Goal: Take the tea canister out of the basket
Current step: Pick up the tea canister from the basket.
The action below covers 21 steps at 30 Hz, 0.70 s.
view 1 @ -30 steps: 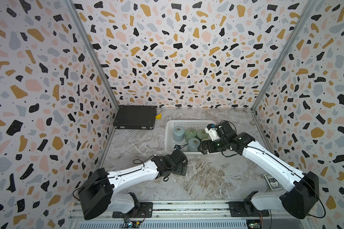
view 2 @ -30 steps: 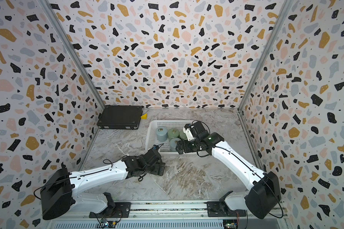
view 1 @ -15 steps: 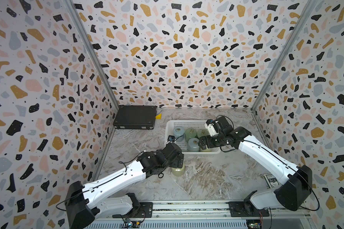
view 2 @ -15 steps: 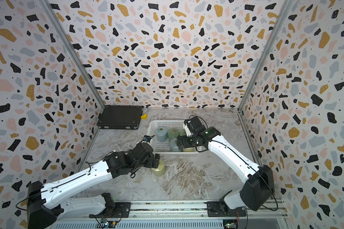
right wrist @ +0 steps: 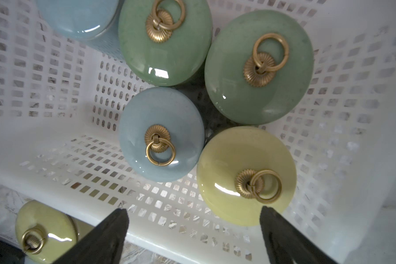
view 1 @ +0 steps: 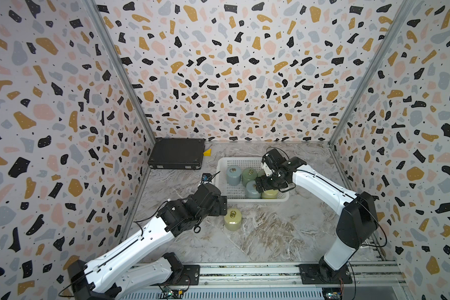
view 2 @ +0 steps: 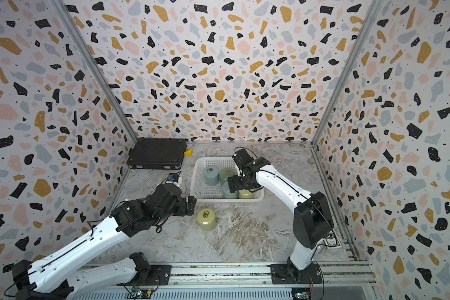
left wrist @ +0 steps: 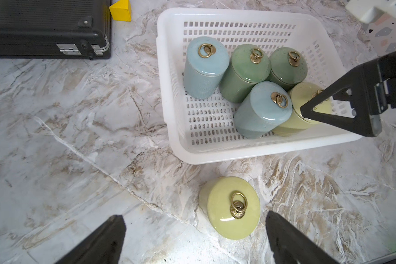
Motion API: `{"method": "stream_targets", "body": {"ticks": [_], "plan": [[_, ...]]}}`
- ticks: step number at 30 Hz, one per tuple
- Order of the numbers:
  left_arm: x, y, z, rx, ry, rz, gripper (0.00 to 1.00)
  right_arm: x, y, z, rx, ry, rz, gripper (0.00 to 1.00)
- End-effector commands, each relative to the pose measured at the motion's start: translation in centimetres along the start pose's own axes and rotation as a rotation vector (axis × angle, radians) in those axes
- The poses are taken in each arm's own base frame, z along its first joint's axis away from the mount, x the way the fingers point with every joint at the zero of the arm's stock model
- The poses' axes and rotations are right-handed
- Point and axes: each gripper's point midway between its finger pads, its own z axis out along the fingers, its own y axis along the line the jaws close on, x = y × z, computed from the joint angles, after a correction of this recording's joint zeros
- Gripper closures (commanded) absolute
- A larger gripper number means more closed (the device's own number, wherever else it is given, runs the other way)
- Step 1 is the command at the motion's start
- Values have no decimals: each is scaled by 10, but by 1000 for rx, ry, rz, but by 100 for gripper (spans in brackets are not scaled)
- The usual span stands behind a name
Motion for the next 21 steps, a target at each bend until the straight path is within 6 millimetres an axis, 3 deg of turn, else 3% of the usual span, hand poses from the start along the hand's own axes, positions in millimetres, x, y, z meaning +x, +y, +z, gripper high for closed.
{"method": "stream_targets", "body": {"ticks": [1,8,14,21], "plan": [[2,6,-3,-2,4,-10,0,-4,14,-10,-39,-9,17,7],[3,10,-1,-9,13,-20,1,7,35,9,-67,32,4,6],[0,11,1,-11,9,-26,0,4,46,20,-84,45,4,5],[0,12,2,-16,14,-26,0,0,40,41,-26,84,2,4]]}}
